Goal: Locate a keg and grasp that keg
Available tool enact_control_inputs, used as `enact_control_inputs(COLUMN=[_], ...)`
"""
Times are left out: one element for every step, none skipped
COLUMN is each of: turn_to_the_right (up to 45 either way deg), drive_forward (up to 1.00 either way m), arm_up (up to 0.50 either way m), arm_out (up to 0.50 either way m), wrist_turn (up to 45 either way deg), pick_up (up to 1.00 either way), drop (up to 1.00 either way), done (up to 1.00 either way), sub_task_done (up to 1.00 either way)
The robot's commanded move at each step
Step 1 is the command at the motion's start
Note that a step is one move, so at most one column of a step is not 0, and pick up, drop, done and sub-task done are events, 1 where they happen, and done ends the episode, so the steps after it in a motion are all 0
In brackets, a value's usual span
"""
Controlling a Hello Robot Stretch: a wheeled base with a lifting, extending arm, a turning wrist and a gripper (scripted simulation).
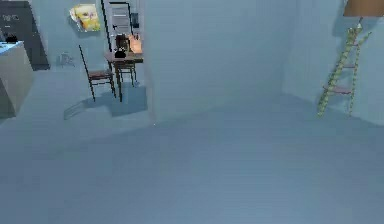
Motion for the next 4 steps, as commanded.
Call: enact_control_inputs(turn_to_the_right=[-21.0, 0.0, 0.0, -3.0], drive_forward=[0.00, 1.00, 1.00, 0.00], arm_up=[0.00, 0.00, 0.00, 0.00], arm_out=[0.00, 0.00, 0.00, 0.00], wrist_turn=[0.0, 0.0, 0.0, 0.0], pick_up=[0.00, 0.00, 0.00, 0.00], drop=[0.00, 0.00, 0.00, 0.00], done=[0.00, 0.00, 0.00, 0.00], sub_task_done=[0.00, 0.00, 0.00, 0.00])
